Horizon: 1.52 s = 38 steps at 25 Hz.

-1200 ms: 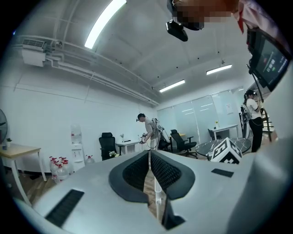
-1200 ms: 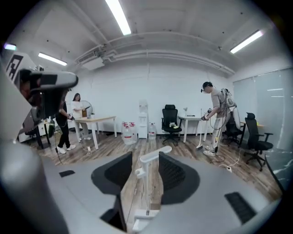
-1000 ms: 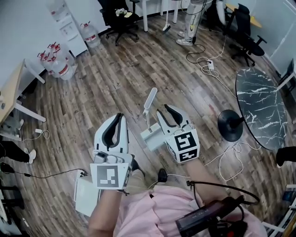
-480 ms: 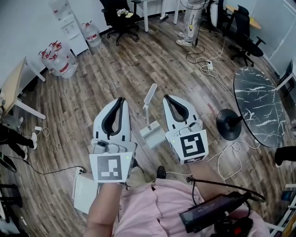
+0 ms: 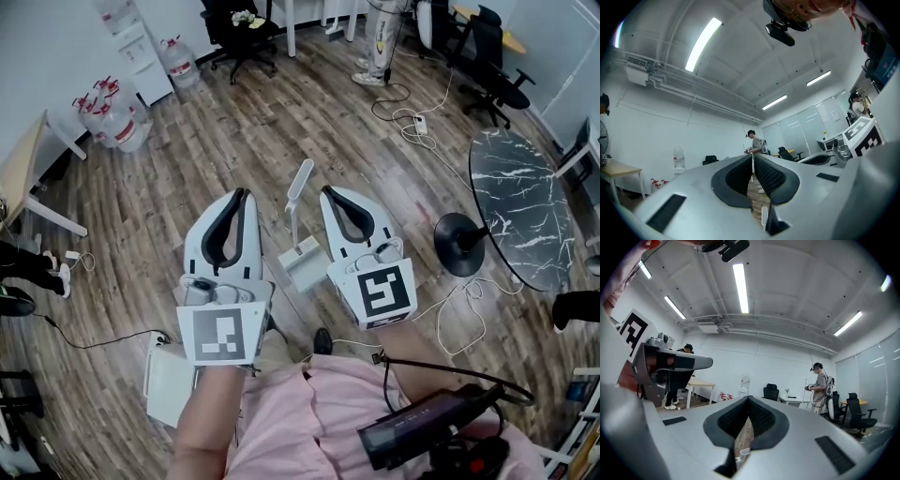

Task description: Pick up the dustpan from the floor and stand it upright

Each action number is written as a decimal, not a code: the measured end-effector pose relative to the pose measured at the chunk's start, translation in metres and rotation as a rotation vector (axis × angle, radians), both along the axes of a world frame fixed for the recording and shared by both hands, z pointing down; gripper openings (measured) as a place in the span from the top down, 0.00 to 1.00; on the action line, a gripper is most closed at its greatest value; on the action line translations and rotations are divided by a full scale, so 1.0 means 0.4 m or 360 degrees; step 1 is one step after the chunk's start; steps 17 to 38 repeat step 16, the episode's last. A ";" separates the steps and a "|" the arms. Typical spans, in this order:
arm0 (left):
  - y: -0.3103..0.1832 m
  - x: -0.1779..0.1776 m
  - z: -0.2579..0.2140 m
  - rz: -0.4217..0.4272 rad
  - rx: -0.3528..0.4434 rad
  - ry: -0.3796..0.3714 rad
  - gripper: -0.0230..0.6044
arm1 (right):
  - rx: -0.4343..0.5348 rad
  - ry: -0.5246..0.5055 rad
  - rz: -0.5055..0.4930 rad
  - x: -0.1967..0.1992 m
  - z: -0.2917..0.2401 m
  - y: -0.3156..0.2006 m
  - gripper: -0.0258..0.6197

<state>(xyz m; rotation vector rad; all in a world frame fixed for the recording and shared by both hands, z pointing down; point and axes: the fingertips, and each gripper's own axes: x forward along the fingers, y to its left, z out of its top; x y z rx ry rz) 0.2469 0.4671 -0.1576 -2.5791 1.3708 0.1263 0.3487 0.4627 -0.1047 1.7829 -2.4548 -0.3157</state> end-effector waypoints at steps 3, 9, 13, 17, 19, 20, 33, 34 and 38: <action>0.000 0.002 -0.001 0.0004 0.0001 0.0004 0.93 | 0.0003 -0.0002 -0.0001 0.000 -0.002 0.000 0.96; 0.002 0.007 0.004 0.0016 -0.0004 0.0006 0.93 | 0.0000 -0.0022 -0.0012 -0.005 0.000 -0.003 0.96; 0.001 0.014 0.009 0.0018 -0.0007 0.0000 0.93 | -0.0014 -0.0026 -0.0014 -0.002 0.004 -0.005 0.96; -0.004 0.020 0.012 0.0019 -0.0009 -0.0004 0.93 | 0.0008 -0.0026 -0.0025 0.000 0.003 -0.012 0.96; -0.004 0.020 0.012 0.0019 -0.0009 -0.0004 0.93 | 0.0008 -0.0026 -0.0025 0.000 0.003 -0.012 0.96; -0.004 0.020 0.012 0.0019 -0.0009 -0.0004 0.93 | 0.0008 -0.0026 -0.0025 0.000 0.003 -0.012 0.96; -0.004 0.020 0.012 0.0019 -0.0009 -0.0004 0.93 | 0.0008 -0.0026 -0.0025 0.000 0.003 -0.012 0.96; -0.004 0.020 0.012 0.0019 -0.0009 -0.0004 0.93 | 0.0008 -0.0026 -0.0025 0.000 0.003 -0.012 0.96; -0.004 0.020 0.012 0.0019 -0.0009 -0.0004 0.93 | 0.0008 -0.0026 -0.0025 0.000 0.003 -0.012 0.96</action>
